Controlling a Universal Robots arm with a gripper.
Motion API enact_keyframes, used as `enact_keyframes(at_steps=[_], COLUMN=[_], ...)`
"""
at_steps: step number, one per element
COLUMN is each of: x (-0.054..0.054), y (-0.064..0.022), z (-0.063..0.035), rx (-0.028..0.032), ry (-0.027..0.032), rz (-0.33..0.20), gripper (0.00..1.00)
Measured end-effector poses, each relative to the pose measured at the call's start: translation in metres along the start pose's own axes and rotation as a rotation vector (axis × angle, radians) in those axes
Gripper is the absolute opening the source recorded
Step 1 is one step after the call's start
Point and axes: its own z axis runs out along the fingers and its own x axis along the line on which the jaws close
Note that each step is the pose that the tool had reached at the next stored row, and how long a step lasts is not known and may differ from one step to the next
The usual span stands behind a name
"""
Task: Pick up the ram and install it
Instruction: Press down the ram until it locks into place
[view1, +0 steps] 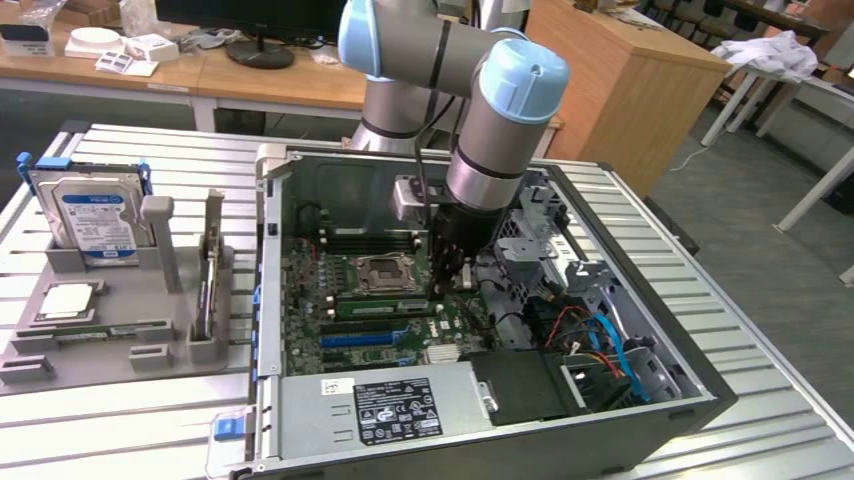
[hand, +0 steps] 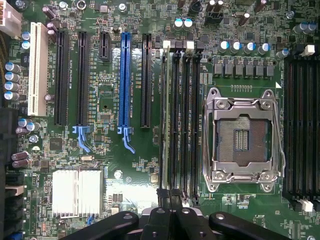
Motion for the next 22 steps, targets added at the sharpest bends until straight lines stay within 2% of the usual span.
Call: enact_keyframes(at_steps=[22], x=[0.0002], y=[-0.0001], z=[0.0028], rx=[0.0004], ry=[0.0003], rz=[0.000], gripper=[0.11])
